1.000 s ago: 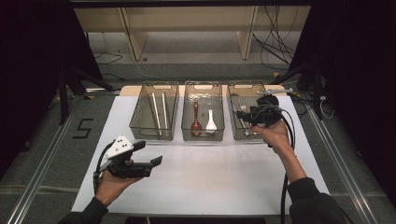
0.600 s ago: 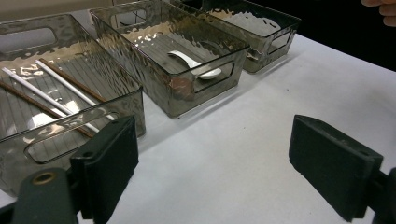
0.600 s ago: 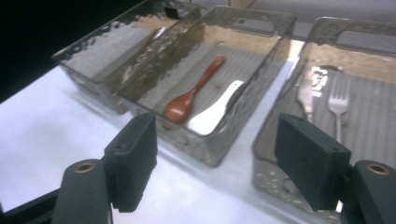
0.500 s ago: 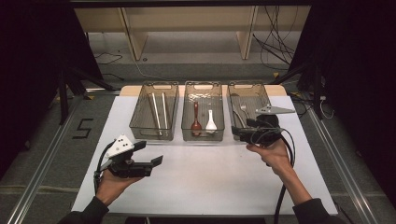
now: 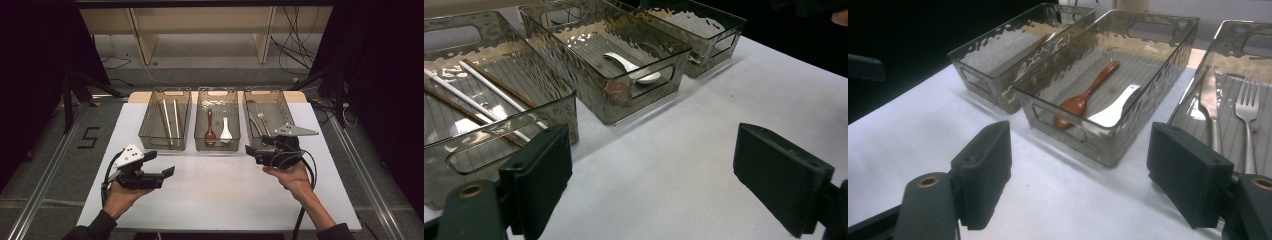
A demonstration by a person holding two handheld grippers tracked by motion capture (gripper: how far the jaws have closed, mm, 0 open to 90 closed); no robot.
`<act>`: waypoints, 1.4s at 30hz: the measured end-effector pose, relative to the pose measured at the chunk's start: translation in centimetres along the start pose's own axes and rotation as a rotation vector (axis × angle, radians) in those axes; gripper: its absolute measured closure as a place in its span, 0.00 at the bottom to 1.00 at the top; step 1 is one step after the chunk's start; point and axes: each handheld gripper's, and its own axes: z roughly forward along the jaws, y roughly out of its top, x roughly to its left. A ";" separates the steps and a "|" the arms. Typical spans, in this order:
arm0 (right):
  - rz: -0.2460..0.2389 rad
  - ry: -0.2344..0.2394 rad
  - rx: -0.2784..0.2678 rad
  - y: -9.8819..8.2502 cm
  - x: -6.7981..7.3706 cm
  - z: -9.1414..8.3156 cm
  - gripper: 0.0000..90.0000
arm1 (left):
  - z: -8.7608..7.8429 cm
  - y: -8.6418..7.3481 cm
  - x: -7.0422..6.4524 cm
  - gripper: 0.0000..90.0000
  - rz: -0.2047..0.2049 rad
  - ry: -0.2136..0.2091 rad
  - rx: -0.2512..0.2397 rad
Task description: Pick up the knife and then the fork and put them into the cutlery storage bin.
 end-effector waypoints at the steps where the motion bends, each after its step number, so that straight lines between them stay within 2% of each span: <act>1: -0.003 0.005 -0.001 -0.1 0.1 -0.1 0.30 | 0.0 0.0 0.0 0.17 0.000 -0.001 0.000; 19: -0.041 0.036 -0.037 -2.6 1.8 -1.3 0.27 | -0.2 -0.1 -0.1 0.17 0.007 -0.005 0.001; 27: -0.057 0.025 -0.055 -3.6 2.2 -2.0 0.26 | -0.3 -0.1 -0.2 0.17 0.009 -0.013 0.006; 31: -0.049 0.013 -0.056 -4.1 2.1 -2.3 0.25 | -0.3 -0.1 -0.3 0.17 0.012 -0.016 0.007; 42: -0.035 -0.008 -0.009 -5.7 1.8 -2.6 0.24 | -0.3 0.0 -0.5 0.17 0.017 -0.027 0.005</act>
